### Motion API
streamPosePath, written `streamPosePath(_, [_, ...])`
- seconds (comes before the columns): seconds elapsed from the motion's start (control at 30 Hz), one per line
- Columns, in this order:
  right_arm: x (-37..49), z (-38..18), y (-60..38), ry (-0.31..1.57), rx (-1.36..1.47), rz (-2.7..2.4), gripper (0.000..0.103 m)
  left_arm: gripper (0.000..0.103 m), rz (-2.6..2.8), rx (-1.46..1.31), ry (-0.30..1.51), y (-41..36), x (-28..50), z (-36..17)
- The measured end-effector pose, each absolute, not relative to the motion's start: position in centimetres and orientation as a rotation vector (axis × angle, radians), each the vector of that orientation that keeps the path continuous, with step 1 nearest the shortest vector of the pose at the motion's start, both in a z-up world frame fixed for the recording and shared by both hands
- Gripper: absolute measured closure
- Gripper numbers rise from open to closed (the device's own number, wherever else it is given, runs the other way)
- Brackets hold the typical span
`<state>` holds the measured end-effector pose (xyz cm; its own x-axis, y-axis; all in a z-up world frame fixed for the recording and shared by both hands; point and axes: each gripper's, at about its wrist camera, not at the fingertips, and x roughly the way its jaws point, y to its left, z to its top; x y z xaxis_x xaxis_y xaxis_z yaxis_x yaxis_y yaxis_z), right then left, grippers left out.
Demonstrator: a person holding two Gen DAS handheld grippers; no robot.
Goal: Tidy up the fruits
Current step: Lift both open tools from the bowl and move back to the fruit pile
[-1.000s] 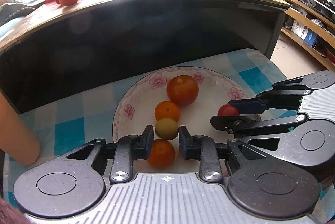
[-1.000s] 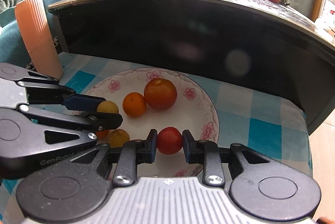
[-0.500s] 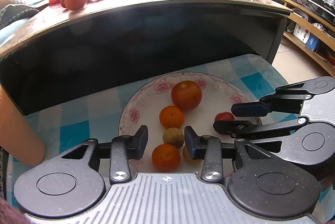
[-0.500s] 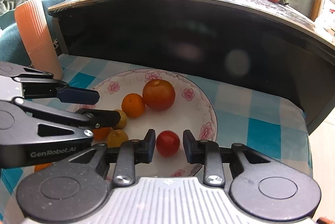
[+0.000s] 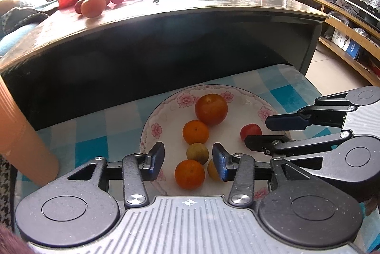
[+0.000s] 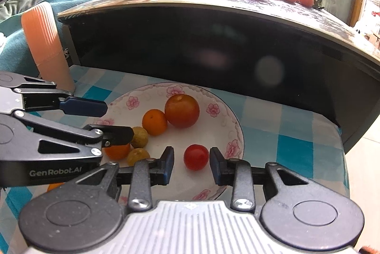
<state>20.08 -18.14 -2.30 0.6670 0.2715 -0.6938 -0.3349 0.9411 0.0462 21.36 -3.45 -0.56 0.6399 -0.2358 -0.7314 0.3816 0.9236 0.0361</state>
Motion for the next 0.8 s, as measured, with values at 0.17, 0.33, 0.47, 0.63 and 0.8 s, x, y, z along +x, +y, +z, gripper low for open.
streamPosePath(0.17, [20.0, -2.2, -18.1, 0.767, -0.088, 0.343, 0.056, 0.047, -0.352, 0.194, 0.800, -3.5, 21.1, -0.4])
streamPosePath(0.33, [19.6, -1.8, -17.7, 0.764, -0.086, 0.343, 0.057, 0.046, -0.349, 0.191, 0.798, -3.2, 20.5, 0.0])
streamPosePath(0.47, [19.2, -1.6, -17.4, 0.763, -0.089, 0.345, 0.056, 0.046, -0.348, 0.191, 0.797, -3.1, 20.3, 0.2])
streamPosePath(0.63, [18.8, -1.4, -17.4, 0.763, -0.084, 0.345, 0.057, 0.045, -0.348, 0.193, 0.796, -3.0, 19.7, 0.5])
streamPosePath(0.8, [18.1, -1.2, -17.3, 0.768, -0.083, 0.345, 0.057, 0.045, -0.351, 0.196, 0.800, -2.6, 18.6, 0.8])
